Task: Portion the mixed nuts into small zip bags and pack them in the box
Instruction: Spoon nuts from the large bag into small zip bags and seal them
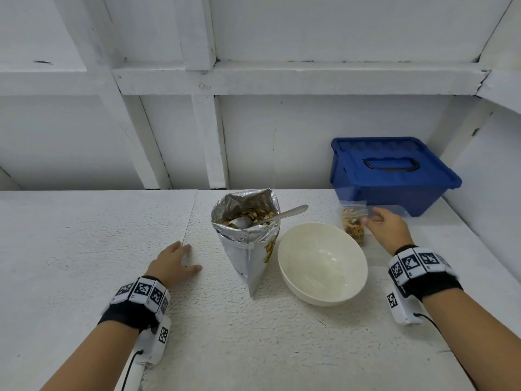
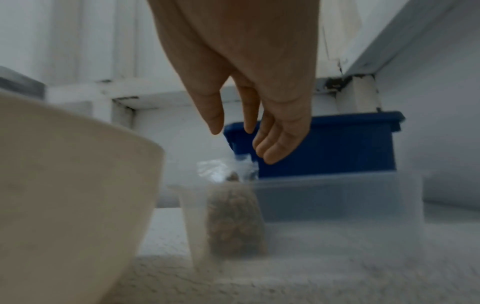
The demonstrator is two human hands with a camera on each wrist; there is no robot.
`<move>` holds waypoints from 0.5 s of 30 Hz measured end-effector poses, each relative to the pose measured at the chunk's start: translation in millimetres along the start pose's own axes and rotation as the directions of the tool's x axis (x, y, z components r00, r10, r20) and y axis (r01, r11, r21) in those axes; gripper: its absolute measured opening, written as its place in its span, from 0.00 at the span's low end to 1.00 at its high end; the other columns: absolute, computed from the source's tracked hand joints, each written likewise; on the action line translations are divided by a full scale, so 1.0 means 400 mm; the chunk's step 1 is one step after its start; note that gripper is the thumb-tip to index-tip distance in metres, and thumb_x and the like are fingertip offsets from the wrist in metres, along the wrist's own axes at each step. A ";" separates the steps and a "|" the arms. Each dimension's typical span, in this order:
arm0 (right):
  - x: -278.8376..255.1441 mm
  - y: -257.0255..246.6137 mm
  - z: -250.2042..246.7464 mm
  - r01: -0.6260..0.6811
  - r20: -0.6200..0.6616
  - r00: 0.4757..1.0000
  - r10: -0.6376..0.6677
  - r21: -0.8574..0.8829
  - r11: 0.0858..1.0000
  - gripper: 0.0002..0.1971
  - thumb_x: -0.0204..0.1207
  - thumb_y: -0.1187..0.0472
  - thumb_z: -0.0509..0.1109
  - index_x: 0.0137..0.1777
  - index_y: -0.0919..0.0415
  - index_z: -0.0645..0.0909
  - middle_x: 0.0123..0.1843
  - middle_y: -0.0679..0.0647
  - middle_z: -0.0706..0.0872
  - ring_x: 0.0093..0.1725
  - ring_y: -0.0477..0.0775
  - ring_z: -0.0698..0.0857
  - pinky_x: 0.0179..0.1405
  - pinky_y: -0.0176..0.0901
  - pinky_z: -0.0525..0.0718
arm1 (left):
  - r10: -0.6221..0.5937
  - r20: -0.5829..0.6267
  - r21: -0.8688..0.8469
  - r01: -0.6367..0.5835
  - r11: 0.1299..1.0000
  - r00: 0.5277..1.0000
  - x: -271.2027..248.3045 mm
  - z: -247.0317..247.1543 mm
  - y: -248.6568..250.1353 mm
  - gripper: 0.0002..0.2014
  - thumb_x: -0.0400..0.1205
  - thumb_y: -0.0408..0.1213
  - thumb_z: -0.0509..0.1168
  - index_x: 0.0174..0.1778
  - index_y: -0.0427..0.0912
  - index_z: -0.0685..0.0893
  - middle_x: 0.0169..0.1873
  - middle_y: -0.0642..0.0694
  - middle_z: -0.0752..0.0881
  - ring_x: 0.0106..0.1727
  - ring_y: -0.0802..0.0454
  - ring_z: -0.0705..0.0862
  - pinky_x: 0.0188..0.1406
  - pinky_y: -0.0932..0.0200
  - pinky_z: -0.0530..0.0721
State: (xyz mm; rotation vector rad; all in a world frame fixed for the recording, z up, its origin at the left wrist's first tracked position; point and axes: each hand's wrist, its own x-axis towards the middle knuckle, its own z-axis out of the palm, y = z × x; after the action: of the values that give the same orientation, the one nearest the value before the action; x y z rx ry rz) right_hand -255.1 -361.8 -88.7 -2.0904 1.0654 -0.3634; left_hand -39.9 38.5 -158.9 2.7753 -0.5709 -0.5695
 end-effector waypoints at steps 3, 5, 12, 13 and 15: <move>-0.059 -0.029 -0.015 0.150 -0.088 0.984 -0.154 -0.047 0.988 0.23 0.77 0.61 0.68 0.71 0.67 0.72 0.65 0.65 0.80 0.64 0.62 0.79 0.63 0.52 0.75 | -0.001 -0.006 -0.002 0.001 1.000 1.000 -0.002 0.000 0.002 0.37 0.77 0.56 0.65 0.80 0.46 0.60 0.81 0.44 0.55 0.81 0.46 0.55 0.78 0.44 0.59; -0.109 -0.049 -0.018 0.257 -0.104 0.959 -0.263 -0.067 0.964 0.17 0.77 0.63 0.68 0.65 0.66 0.77 0.60 0.62 0.82 0.58 0.59 0.81 0.58 0.49 0.78 | -0.001 -0.007 0.003 0.001 1.000 1.000 -0.003 -0.001 0.003 0.38 0.78 0.56 0.65 0.80 0.45 0.60 0.81 0.44 0.55 0.81 0.45 0.55 0.78 0.43 0.59; -0.226 -0.085 0.049 0.400 0.455 0.856 -0.246 -0.282 0.872 0.23 0.75 0.50 0.71 0.68 0.55 0.76 0.64 0.52 0.82 0.59 0.48 0.80 0.61 0.39 0.76 | -0.002 -0.017 0.013 0.002 1.000 1.000 -0.003 0.001 0.008 0.37 0.78 0.55 0.65 0.79 0.44 0.61 0.81 0.42 0.56 0.81 0.44 0.55 0.78 0.43 0.59; -0.231 -0.085 0.060 0.432 0.534 0.824 -0.191 -0.373 0.821 0.28 0.74 0.47 0.70 0.73 0.53 0.72 0.71 0.51 0.77 0.66 0.49 0.76 0.65 0.41 0.73 | -0.004 -0.021 0.014 0.004 1.000 1.000 -0.005 0.001 0.010 0.37 0.78 0.55 0.65 0.79 0.44 0.61 0.81 0.42 0.56 0.81 0.43 0.55 0.78 0.43 0.59; -0.239 -0.090 0.082 0.497 0.615 0.778 -0.127 -0.479 0.724 0.34 0.75 0.44 0.68 0.78 0.50 0.62 0.77 0.49 0.69 0.74 0.51 0.68 0.71 0.45 0.69 | -0.006 -0.023 0.010 0.006 1.000 1.000 -0.006 0.001 0.012 0.37 0.78 0.55 0.65 0.79 0.44 0.61 0.81 0.42 0.56 0.81 0.43 0.56 0.78 0.43 0.59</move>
State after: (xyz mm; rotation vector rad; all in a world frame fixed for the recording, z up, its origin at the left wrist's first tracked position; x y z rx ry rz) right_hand -275.3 -257.0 -77.1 -2.7414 0.4713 0.5022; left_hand -43.6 35.0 -157.1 2.7905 -0.5620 -0.5371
